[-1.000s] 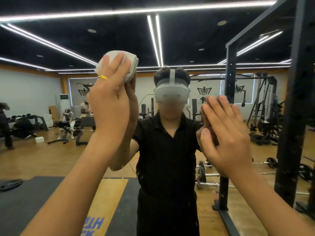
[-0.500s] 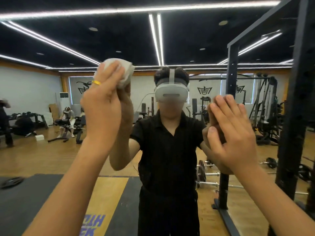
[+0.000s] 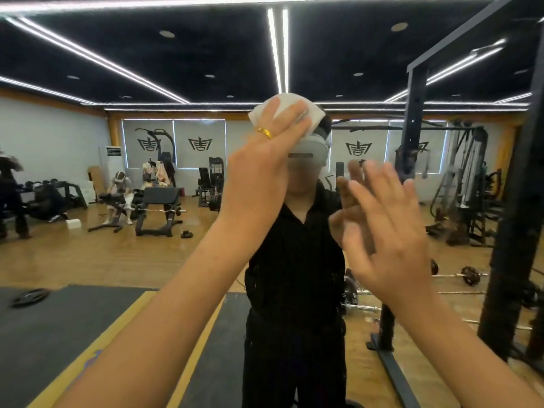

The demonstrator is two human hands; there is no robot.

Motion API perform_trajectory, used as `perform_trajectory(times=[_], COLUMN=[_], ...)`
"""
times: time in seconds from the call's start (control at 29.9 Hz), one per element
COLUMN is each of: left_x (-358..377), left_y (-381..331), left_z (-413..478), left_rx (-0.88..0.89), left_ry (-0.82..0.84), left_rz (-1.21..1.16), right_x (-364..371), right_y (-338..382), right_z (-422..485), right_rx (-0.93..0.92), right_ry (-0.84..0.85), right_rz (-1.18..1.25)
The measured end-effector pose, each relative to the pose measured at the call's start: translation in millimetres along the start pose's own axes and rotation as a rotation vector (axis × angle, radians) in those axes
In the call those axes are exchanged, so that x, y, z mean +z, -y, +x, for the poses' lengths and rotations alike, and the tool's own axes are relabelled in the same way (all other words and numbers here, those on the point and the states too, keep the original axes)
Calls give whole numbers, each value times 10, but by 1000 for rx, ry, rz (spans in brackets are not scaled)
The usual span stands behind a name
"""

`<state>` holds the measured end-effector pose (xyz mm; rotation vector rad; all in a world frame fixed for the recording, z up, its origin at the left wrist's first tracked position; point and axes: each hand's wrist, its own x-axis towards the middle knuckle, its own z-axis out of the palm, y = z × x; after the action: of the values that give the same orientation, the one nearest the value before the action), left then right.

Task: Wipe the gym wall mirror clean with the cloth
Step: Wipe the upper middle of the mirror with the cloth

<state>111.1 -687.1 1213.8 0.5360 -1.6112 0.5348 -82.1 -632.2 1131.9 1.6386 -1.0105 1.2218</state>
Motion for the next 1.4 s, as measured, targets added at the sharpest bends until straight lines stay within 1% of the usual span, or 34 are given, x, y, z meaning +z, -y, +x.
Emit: perform_trajectory(times=[0.1, 0.17, 0.23, 0.33, 0.43, 0.53, 0.67, 0.74, 0.77, 0.8, 0.94, 1.0, 1.07, 1.1, 1.2, 1.24, 1.34, 1.4], left_x=[-178, -316, -459, -503, -337, -141, 19, -14, -60, -116, -435, -502, -415, -312, 70, 165, 289, 264], left_y=[124, 298, 528, 706, 604, 444, 270, 330, 416, 527, 938, 972, 833, 696, 203, 64, -151, -118], left_z=[0, 33, 93, 154, 149, 168, 129, 102, 105, 107, 40, 18, 17, 18, 53, 82, 206, 251], left_rx=[-14, -47, -106, -135, -137, -31, 172, 260, 273, 259, 93, 2, -16, 22, 238, 276, 296, 336], left_ry=[8, -13, -74, -168, -231, -233, -131, -80, -72, -83, -189, -219, -222, -205, -103, -89, -48, -4], left_rz=[2, 22, 47, 58, 3, 1, -29, -13, -2, 11, 63, 33, 22, 35, 19, 2, -13, 28], right_x=[225, 396, 538, 640, 647, 646, 652, 657, 659, 662, 665, 667, 674, 677, 674, 671, 658, 645], right_y=[340, 439, 459, 450, 463, 455, 472, 485, 486, 484, 487, 491, 491, 491, 476, 473, 478, 481], right_z=[-42, -99, -155, -202, -196, -200, -204, -208, -210, -210, -214, -213, -215, -218, -220, -223, -217, -208], right_rx=[-119, -129, -128, -114, -125, -137, -134, -129, -130, -132, -127, -133, -130, -126, -119, -115, -107, -100], right_ry=[56, 93, 113, 72, 44, 50, 33, 29, 31, 33, 36, 32, 35, 35, 33, 31, 29, 52], right_rz=[30, 41, 8, -46, -58, -90, -105, -105, -109, -113, -118, -127, -130, -130, -98, -77, -40, -31])
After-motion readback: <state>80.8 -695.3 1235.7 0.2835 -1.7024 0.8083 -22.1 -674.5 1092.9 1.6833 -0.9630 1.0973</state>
